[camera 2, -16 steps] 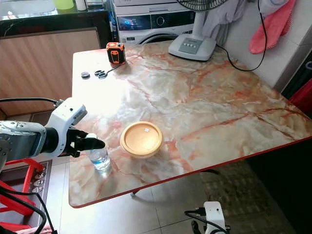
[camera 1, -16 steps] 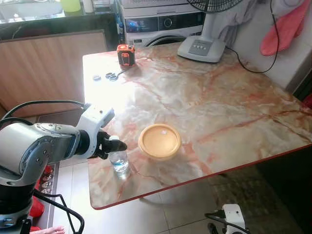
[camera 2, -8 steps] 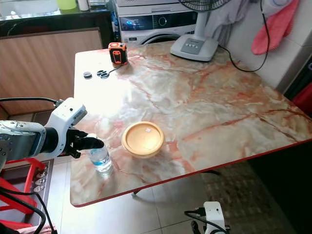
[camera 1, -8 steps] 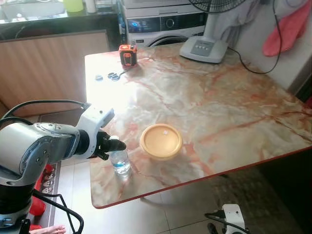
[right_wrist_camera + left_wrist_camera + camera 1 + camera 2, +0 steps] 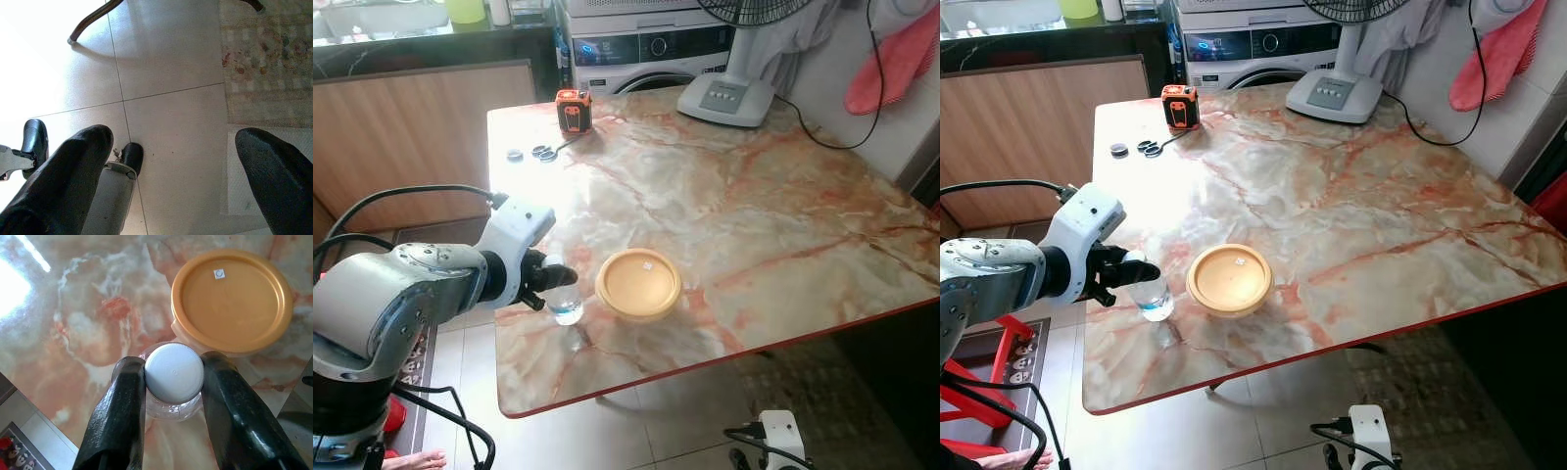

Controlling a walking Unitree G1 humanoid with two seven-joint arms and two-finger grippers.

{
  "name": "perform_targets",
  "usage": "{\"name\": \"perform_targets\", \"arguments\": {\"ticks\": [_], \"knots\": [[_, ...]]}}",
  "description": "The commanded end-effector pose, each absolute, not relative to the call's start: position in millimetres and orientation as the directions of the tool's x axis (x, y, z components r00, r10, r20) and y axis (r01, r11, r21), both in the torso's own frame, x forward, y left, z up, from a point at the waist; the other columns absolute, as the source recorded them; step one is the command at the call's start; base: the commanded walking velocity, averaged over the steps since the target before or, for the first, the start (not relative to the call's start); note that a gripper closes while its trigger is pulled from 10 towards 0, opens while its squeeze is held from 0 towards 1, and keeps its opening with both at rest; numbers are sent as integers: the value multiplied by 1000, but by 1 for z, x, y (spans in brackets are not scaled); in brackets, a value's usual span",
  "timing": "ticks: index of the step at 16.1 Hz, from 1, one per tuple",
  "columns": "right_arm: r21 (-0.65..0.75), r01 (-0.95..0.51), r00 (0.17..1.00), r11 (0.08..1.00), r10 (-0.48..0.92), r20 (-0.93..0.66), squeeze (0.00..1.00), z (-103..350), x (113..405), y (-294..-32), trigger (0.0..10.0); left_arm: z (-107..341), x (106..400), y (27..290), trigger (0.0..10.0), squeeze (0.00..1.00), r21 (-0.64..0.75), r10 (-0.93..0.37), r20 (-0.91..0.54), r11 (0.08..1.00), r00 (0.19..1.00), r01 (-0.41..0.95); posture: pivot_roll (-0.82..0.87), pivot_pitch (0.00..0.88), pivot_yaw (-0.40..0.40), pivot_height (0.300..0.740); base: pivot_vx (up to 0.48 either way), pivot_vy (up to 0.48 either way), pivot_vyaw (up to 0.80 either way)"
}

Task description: Restocking fridge

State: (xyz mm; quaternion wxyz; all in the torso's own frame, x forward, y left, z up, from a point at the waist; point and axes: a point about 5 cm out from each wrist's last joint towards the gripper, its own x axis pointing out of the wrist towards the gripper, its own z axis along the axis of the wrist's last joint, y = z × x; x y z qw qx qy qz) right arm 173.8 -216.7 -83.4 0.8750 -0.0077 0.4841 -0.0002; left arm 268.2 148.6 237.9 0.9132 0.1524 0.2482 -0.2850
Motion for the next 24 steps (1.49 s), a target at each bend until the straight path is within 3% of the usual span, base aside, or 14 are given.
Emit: {"name": "perform_targets", "arguments": {"ticks": [1,3,4,5,6,10,11,14,17,21,24], "knots": [[-10,-10,524,1000,-3,-851,0,-84,174,-216,10000,253,273,157,0,0,187,-398,-481,824,781,535,80,17,-5,740,0,0,0],[-8,-10,526,1000,-1,-851,0,-84,174,-215,10000,251,280,172,0,0,276,-256,-472,866,843,418,76,15,-4,740,0,0,0],[-8,-10,527,1000,-1,-850,0,-84,174,-215,10000,256,286,177,2235,0,276,-200,-403,904,893,327,76,15,-7,740,0,0,0],[-8,-10,527,1000,-1,-850,0,-84,174,-215,10000,259,287,177,7725,0,281,-186,-362,913,914,297,76,15,-7,740,0,0,0],[-8,-10,527,1000,-1,-850,0,-83,175,-215,10000,264,290,178,10000,0,293,-153,-293,925,944,242,75,13,-8,740,0,0,0],[-8,-13,527,1000,0,-850,0,-84,175,-215,10000,272,292,167,10000,0,452,-80,77,891,994,37,66,9,-11,740,0,0,0],[-8,-15,526,1000,1,-850,0,-84,175,-215,10000,262,290,164,10000,0,481,-79,89,876,993,27,63,5,-16,740,0,0,0],[-8,-18,527,1000,3,-850,0,-84,175,-215,10000,232,281,162,10000,0,364,-88,131,931,987,35,60,3,-17,740,0,0,0],[-10,-16,531,1000,0,-847,0,-83,175,-215,10000,203,270,174,10000,0,313,30,256,943,966,-112,39,0,-31,740,0,0,0],[-24,-16,541,1000,-11,-841,0,-83,175,-218,10000,194,254,166,10000,0,378,-25,353,918,935,-118,32,0,-42,740,0,0,0],[-25,-21,542,999,-10,-840,0,-83,174,-218,10000,173,250,167,10000,0,386,-27,337,916,941,-112,23,0,-43,740,0,0,0]]}}
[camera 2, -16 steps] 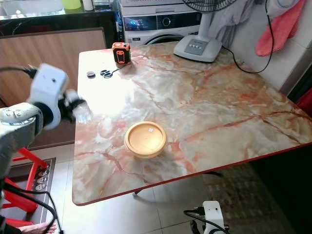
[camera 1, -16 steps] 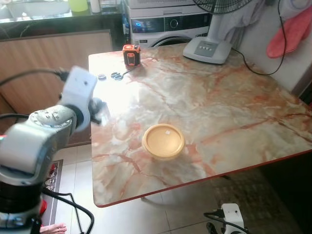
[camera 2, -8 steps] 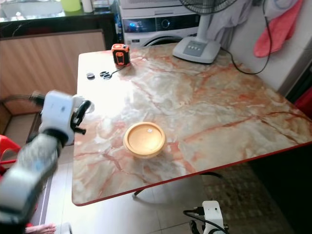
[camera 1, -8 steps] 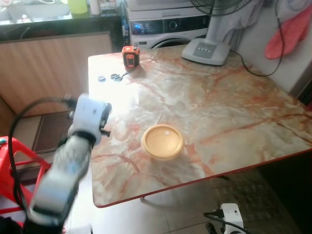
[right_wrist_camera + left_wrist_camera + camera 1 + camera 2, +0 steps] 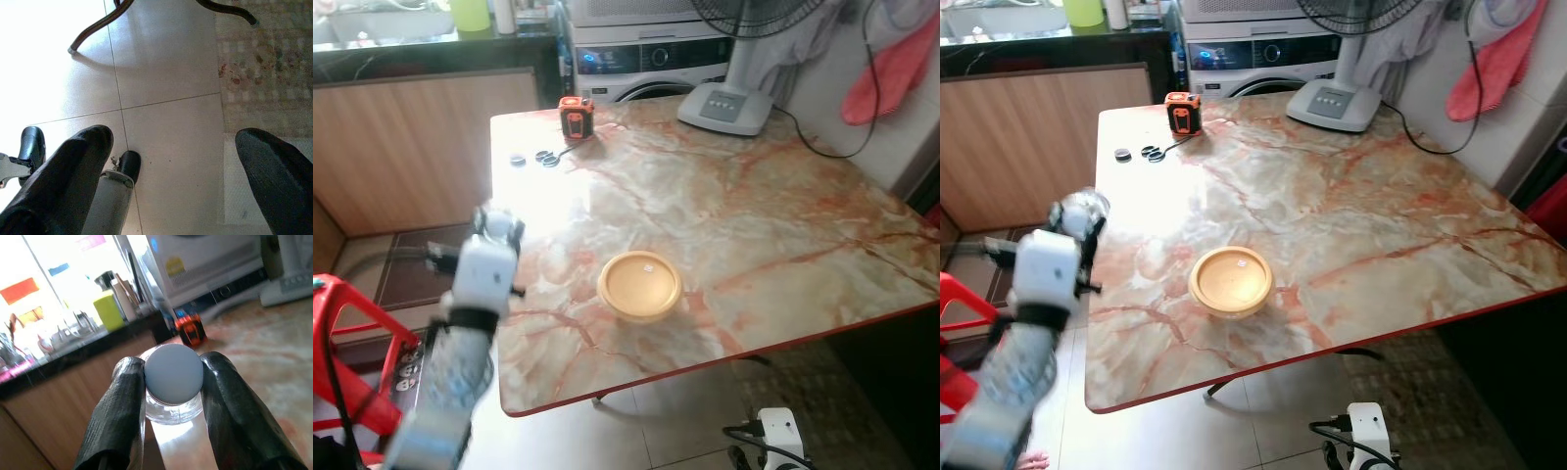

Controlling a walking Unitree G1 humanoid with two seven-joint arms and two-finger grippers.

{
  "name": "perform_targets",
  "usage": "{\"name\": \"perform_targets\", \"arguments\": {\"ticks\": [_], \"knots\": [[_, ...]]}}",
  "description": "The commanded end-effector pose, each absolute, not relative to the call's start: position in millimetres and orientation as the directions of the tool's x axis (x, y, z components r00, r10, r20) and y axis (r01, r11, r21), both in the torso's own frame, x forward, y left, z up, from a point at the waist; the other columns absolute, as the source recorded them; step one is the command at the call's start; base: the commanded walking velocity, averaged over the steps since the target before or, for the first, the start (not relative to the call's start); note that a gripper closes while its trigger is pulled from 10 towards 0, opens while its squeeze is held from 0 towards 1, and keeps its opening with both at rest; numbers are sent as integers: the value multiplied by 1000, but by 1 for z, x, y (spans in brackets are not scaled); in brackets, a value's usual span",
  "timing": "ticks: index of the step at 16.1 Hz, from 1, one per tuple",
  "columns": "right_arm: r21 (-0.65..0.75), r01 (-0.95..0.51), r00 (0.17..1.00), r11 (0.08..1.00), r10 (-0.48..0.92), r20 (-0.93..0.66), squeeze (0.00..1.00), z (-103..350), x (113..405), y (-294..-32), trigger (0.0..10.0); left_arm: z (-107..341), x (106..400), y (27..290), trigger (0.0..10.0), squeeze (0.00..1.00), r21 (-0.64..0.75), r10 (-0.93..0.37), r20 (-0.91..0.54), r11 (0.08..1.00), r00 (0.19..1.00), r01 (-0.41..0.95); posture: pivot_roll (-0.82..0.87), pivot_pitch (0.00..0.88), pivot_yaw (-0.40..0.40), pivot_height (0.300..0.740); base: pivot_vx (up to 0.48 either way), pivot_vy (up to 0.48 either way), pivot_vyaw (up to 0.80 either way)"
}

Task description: Restocking fridge

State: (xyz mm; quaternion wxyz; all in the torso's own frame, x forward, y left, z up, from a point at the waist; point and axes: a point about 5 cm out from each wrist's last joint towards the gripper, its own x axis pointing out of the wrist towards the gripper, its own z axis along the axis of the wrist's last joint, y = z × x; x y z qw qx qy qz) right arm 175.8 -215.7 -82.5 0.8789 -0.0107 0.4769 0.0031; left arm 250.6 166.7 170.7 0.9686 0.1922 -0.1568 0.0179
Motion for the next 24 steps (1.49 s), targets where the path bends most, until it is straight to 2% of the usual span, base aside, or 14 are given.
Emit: {"name": "perform_targets", "arguments": {"ticks": [1,12,24], "knots": [[-25,-20,542,999,-10,-840,0,-83,174,-218,10000,171,249,168,10000,0,380,-19,331,918,943,-115,20,0,-42,740,0,0,0],[-19,4,562,1000,-18,-827,0,-82,175,-218,10000,173,251,157,10000,0,405,-58,380,908,923,-109,21,0,-42,740,0,0,0],[-23,4,563,1000,-22,-826,0,-81,175,-220,10000,168,251,155,10000,0,417,-52,365,902,930,-113,18,8,-48,740,0,0,0]]}}
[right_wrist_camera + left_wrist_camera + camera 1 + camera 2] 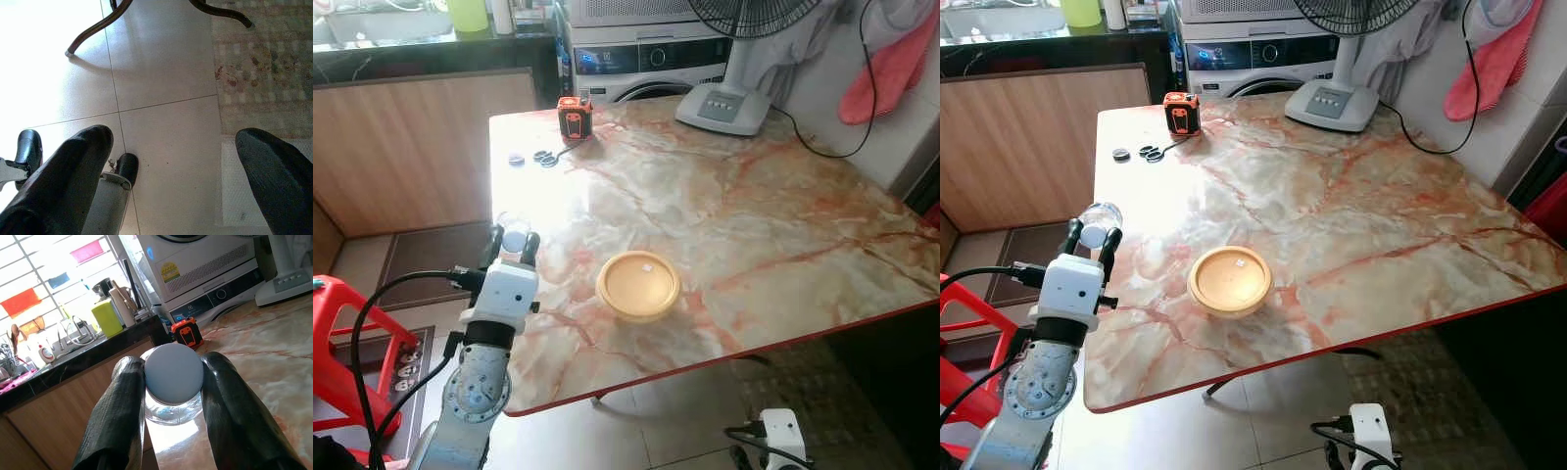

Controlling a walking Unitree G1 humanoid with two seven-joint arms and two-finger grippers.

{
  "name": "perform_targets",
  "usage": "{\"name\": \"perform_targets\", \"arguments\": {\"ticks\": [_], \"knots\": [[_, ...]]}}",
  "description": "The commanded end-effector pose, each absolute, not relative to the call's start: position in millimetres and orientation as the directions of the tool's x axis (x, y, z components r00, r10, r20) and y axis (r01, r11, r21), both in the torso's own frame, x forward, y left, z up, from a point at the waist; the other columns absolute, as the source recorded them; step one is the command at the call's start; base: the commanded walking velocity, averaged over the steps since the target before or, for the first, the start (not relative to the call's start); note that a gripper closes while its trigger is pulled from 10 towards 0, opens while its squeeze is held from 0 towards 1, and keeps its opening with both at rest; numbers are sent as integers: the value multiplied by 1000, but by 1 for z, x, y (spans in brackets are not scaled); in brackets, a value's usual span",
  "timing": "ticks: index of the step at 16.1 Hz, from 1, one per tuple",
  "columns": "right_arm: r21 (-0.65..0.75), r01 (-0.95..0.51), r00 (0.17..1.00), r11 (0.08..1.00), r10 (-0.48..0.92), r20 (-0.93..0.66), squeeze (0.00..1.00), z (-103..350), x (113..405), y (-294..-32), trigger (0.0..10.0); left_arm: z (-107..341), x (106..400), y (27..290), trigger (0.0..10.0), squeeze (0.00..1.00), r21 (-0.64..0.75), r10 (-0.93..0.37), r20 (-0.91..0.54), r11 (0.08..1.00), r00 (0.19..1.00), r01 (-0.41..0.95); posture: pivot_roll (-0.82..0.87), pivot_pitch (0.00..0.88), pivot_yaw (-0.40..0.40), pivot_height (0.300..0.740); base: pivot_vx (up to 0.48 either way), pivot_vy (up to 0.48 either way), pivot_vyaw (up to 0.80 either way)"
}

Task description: Restocking fridge

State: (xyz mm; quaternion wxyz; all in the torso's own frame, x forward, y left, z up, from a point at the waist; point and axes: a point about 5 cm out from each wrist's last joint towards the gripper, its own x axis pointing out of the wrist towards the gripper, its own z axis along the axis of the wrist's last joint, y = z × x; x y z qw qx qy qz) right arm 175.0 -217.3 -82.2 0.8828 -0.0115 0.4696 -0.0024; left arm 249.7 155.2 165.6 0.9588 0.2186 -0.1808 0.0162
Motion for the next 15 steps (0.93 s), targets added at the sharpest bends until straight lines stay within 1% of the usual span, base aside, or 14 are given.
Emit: {"name": "perform_targets", "arguments": {"ticks": [1,15], "knots": [[-21,6,562,1000,-20,-827,0,-82,175,-220,10000,169,251,156,10000,0,418,-48,366,901,929,-118,21,9,-49,740,0,0,0],[-20,-16,556,1000,-8,-831,0,-82,175,-219,10000,175,251,154,10000,0,423,-59,394,898,917,-123,22,9,-49,740,0,0,-735]]}}
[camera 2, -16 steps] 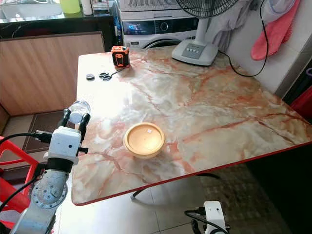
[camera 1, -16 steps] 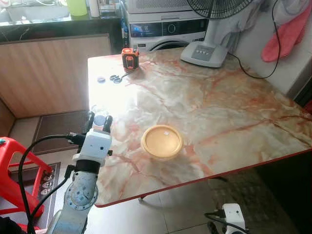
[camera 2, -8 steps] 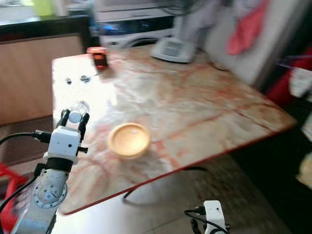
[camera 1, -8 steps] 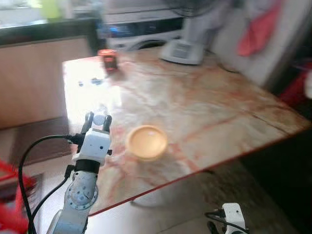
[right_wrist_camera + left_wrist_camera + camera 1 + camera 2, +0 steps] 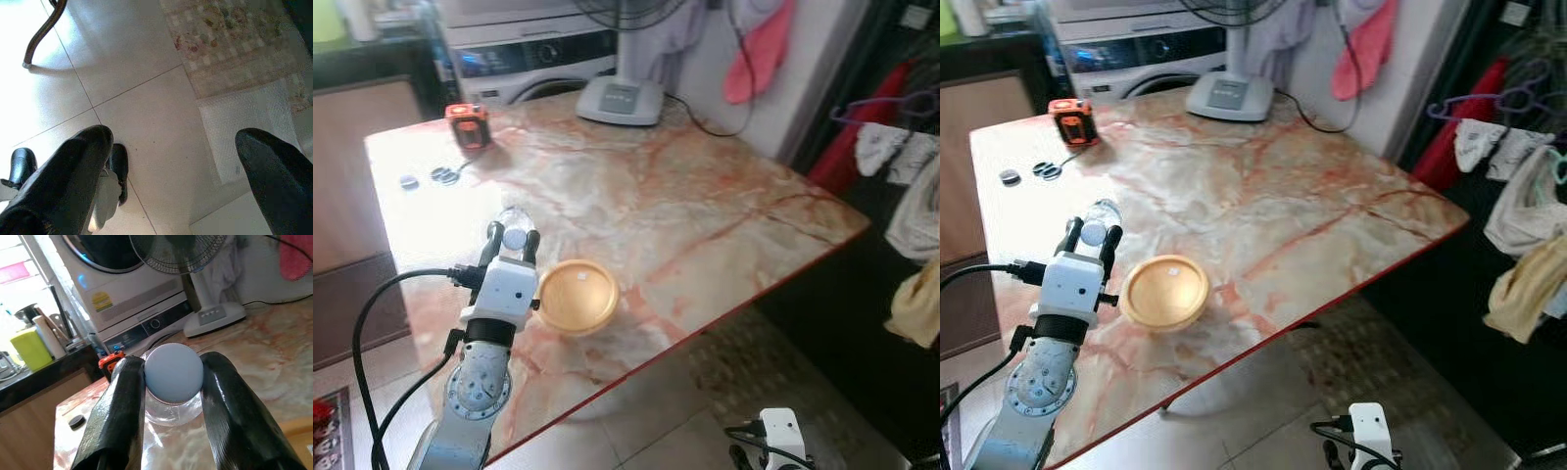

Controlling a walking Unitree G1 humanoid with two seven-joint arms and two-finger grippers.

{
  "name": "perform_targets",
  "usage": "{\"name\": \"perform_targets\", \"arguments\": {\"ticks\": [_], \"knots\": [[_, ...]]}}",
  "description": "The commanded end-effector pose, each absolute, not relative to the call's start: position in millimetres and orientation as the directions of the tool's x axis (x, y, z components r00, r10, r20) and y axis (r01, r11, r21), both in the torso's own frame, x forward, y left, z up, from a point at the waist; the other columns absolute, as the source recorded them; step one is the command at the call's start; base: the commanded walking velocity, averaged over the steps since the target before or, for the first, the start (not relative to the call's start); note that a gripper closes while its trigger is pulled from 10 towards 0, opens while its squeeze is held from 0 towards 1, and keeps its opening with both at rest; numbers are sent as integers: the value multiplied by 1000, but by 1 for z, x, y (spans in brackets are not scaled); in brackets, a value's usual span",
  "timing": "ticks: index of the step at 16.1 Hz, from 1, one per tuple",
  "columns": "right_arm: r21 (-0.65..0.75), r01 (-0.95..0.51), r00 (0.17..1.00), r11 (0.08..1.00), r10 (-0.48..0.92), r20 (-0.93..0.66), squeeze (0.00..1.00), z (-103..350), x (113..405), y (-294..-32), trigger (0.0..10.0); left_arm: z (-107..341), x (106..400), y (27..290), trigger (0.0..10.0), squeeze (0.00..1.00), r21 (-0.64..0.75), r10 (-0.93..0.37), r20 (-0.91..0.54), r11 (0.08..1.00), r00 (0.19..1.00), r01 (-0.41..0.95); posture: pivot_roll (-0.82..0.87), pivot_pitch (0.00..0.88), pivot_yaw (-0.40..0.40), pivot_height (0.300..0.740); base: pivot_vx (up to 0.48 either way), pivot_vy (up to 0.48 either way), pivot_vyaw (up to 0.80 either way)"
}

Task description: Restocking fridge

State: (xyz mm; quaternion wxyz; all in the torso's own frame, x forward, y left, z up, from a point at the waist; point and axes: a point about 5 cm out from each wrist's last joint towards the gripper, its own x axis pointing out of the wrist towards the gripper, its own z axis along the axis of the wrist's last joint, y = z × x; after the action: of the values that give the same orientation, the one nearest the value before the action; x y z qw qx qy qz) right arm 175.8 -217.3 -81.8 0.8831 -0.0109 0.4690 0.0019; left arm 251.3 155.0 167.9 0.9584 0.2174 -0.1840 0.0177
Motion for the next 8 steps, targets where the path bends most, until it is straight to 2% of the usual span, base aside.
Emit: {"name": "perform_targets", "arguments": {"ticks": [1,8], "knots": [[-20,-15,557,1000,-8,-831,0,-82,175,-219,10000,175,251,153,10000,0,427,-65,396,896,916,-121,22,9,-49,740,0,0,-725],[-19,-6,565,1000,-13,-825,0,-81,176,-219,10000,175,251,151,10000,0,432,-75,398,895,914,-115,25,8,-48,740,0,0,0]]}}
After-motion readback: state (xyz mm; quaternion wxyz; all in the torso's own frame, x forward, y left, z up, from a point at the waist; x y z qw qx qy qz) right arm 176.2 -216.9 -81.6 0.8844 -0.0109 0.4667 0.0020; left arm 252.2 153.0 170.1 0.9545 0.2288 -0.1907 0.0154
